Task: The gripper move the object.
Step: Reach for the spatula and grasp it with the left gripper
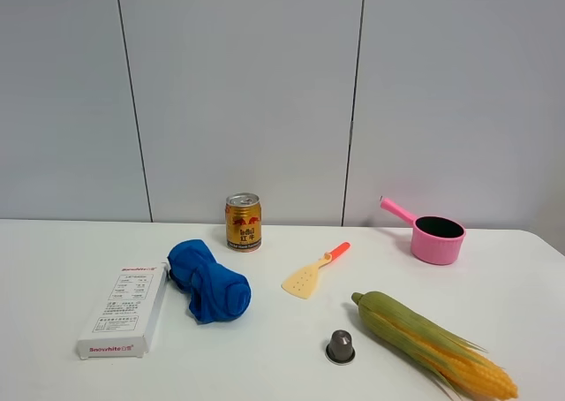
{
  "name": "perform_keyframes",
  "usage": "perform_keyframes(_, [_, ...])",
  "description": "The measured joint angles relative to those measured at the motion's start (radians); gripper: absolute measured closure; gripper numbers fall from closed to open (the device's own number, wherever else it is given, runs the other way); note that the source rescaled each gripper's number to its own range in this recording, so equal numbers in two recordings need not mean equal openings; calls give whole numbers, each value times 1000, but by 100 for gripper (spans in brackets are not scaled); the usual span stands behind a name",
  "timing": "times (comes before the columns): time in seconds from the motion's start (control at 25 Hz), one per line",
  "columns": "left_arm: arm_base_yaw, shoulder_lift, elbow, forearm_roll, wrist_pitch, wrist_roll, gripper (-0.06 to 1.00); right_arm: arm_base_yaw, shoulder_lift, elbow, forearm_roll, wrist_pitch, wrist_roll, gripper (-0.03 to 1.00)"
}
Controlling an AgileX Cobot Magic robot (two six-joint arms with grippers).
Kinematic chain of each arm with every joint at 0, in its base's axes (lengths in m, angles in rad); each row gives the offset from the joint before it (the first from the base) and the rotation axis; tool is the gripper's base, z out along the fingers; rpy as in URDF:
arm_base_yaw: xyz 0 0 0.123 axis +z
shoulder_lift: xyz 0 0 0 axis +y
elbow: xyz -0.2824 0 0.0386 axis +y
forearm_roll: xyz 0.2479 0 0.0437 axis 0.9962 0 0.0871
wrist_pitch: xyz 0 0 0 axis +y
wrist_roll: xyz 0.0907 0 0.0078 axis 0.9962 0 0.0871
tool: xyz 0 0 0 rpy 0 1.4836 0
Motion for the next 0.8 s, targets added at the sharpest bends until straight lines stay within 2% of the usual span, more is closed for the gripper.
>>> perform_keyframes(0.24, [-2, 321, -176, -9, -48, 125, -6, 0, 0, 0, 0, 0, 0, -3])
perform_keyframes(0.36, [-34, 488, -302, -9, -61, 158, -6, 0, 0, 0, 0, 0, 0, -3])
perform_keyframes(0.48, [-99, 645, -434, -9, -85, 177, -6, 0, 0, 0, 0, 0, 0, -3])
perform_keyframes(0.8, [-329, 987, -763, -9, -123, 192, -6, 0, 0, 0, 0, 0, 0, -3])
